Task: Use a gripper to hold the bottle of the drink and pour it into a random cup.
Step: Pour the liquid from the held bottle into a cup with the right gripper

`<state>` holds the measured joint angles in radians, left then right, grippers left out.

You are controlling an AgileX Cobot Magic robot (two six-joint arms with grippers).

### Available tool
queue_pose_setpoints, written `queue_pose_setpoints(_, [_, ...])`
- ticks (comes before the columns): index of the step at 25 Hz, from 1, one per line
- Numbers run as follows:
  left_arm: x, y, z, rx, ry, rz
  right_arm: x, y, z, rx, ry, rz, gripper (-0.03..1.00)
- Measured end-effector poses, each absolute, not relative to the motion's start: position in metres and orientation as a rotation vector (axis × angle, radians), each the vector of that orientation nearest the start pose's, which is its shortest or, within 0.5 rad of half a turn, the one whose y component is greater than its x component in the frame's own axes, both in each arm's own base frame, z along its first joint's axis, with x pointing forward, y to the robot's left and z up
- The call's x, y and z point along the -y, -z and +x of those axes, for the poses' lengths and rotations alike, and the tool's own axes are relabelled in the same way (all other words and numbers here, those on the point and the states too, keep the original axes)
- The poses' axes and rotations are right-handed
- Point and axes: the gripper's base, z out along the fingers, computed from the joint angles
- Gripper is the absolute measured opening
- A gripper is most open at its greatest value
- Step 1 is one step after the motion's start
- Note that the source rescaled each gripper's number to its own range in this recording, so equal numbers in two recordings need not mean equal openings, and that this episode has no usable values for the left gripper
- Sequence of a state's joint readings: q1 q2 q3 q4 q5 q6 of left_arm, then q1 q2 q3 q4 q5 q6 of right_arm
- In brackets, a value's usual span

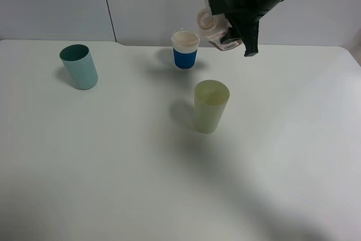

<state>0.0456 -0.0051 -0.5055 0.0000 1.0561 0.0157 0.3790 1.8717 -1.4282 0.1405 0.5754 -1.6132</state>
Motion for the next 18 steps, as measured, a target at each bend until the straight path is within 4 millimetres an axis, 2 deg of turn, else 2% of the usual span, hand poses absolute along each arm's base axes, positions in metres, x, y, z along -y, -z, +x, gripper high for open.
queue_pose_setpoints(8, [0.0003, -0.2791, -0.0061, -2.029, -0.039, -0.030, -0.1641, -0.2415, 0.3841, -1.372, 0.476, -2.170, 0.02])
queue_pose_setpoints(18, [0.0007, -0.2791, -0.0061, -2.029, -0.032, -0.030, -0.1689, -0.2430, 0.3841, -1.163, 0.573, -2.291, 0.02])
